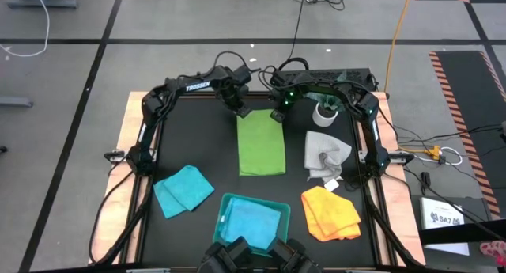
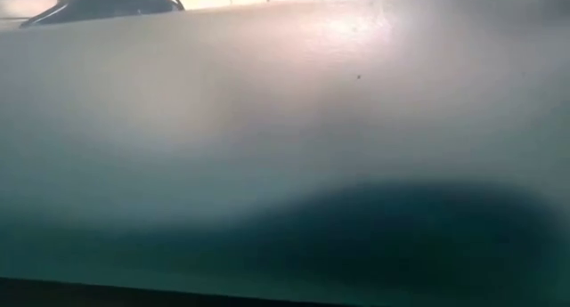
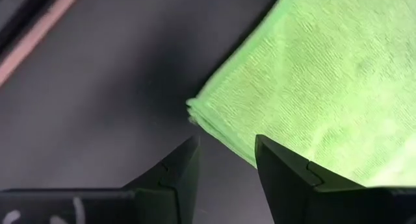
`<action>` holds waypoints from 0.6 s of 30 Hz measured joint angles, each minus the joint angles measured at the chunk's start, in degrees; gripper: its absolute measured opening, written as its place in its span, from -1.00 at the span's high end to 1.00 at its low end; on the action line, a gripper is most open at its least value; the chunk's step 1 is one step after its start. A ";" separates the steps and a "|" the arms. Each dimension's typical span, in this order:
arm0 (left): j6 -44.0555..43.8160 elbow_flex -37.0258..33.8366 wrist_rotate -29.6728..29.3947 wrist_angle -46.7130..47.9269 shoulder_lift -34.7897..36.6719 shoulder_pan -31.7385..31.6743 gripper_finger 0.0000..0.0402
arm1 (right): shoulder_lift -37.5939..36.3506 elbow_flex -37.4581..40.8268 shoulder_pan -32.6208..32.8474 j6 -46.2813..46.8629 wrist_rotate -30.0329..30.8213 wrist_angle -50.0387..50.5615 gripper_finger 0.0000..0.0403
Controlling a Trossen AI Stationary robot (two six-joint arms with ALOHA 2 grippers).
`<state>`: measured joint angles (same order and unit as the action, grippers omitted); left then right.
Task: Fold microfiber towels
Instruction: Fold the green microfiber cloth into the bin
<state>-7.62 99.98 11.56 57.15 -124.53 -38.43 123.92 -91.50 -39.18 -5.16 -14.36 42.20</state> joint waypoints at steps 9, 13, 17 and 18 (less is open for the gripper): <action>-1.53 0.00 -0.94 -0.15 0.00 1.18 0.26 | 0.00 0.04 0.02 0.90 -0.38 -0.22 0.97; -1.44 0.00 2.29 0.67 0.00 0.75 0.28 | 0.02 0.07 0.04 1.04 -0.69 -0.29 0.99; -1.62 1.59 6.85 3.40 0.00 0.07 0.40 | 0.02 0.07 0.04 1.07 -0.78 -0.35 0.99; -1.62 1.80 7.72 3.17 0.10 -0.09 0.43 | 0.02 0.07 0.04 1.10 -0.75 -0.34 0.99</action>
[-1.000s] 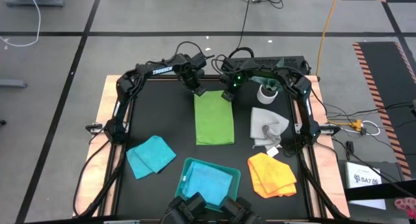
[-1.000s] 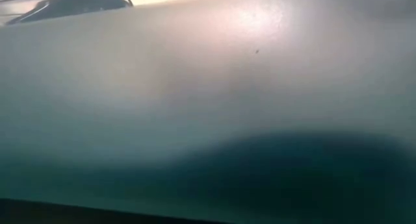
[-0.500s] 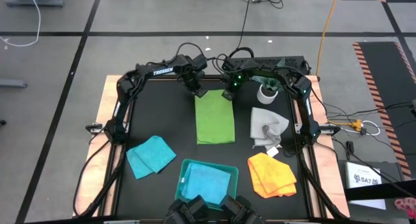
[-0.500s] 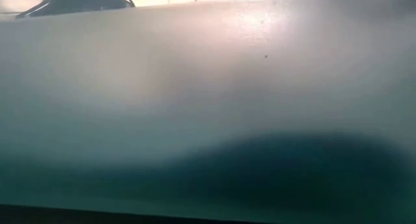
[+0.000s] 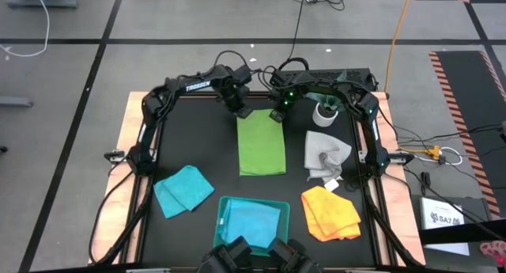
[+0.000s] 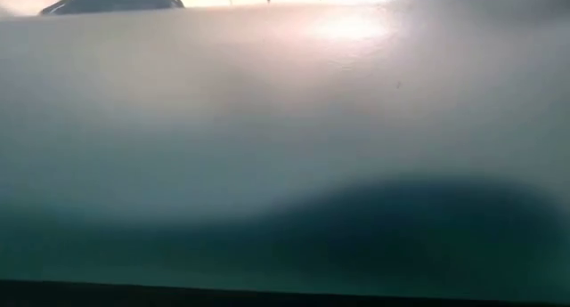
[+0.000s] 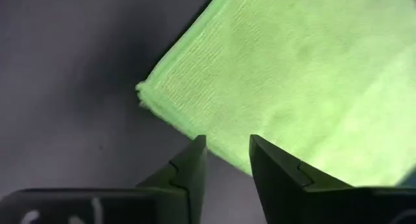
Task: Fold microfiber towels
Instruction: Fold the green microfiber cloth into the bin
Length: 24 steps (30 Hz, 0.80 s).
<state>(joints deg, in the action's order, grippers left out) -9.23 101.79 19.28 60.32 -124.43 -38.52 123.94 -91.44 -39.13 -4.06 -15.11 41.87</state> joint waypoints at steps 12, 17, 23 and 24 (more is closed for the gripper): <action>3.01 0.05 -5.76 -2.49 -0.69 -0.35 0.56 | -1.22 0.19 -0.24 -0.02 0.06 -0.01 0.99; 7.31 0.01 -8.53 -2.14 -1.04 0.36 0.56 | -2.46 0.31 -0.44 -0.02 -0.52 -0.06 0.99; 10.45 0.01 -11.80 -0.35 -1.63 1.23 0.56 | -2.54 0.28 -0.33 -0.21 -0.39 1.95 0.99; 10.49 0.01 -12.28 -0.25 -1.64 1.23 0.56 | -2.54 0.28 -0.21 -0.22 -0.38 1.87 0.99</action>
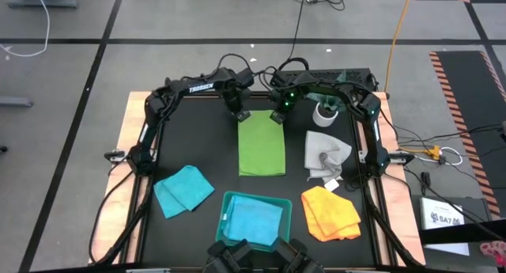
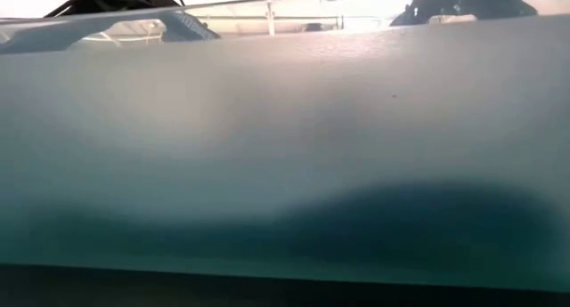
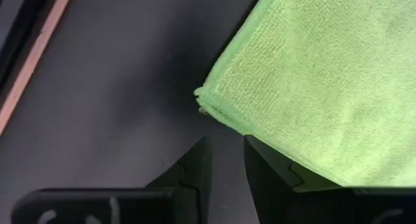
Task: Fold microfiber towels
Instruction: Fold the green microfiber cloth into the bin
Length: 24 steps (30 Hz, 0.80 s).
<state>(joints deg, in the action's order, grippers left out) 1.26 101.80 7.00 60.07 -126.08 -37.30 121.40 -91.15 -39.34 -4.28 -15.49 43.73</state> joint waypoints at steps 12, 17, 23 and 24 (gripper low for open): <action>0.09 -0.02 0.44 0.17 -0.01 0.00 0.56 | -1.02 -0.09 0.44 -2.41 6.45 0.01 1.00; -0.94 -0.02 0.89 0.85 0.01 -0.10 0.56 | -2.75 -0.15 0.66 -2.68 6.45 -0.13 1.00; -3.05 -0.11 5.45 2.20 1.14 -0.11 0.56 | -2.93 -0.24 1.56 -4.14 6.51 1.06 1.00; -3.33 -0.10 5.62 2.11 1.56 -0.09 0.56 | -2.93 -0.24 2.01 -4.89 6.67 1.09 1.00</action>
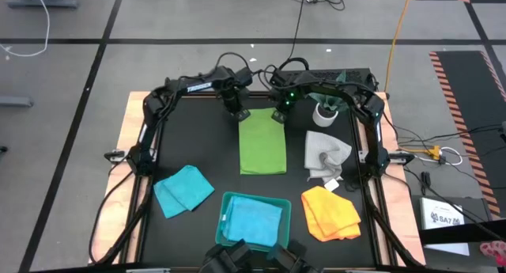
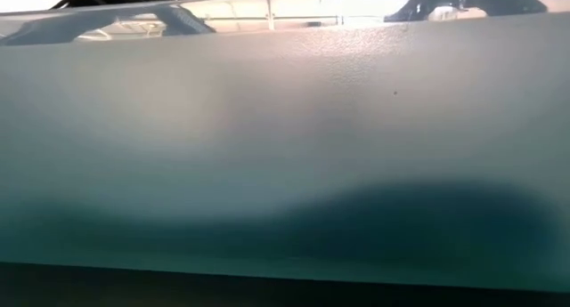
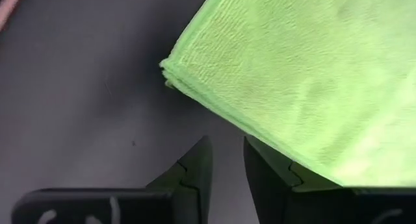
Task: Fold microfiber towels
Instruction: Fold the green microfiber cloth into the bin
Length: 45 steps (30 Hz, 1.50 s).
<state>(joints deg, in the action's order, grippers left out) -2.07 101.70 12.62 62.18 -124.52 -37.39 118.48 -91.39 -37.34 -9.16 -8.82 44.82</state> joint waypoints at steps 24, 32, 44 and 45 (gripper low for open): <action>-5.09 0.04 -4.48 3.25 3.51 2.14 0.56 | -7.69 -0.02 7.74 -5.17 2.84 7.06 1.00; -5.75 0.04 -4.93 3.27 3.76 3.46 0.59 | -8.06 3.83 12.11 -5.32 2.63 8.63 1.00; 4.45 0.10 -3.60 -0.79 3.95 5.07 0.85 | -8.47 8.68 17.25 -5.95 2.60 6.02 1.00; 5.68 0.10 -3.34 -0.64 3.95 5.53 0.84 | -8.66 8.67 17.12 -5.83 2.63 5.83 1.00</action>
<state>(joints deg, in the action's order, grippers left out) 3.61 101.80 9.28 61.54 -120.57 -31.85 109.81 -82.73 -20.22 -14.99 -6.20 50.65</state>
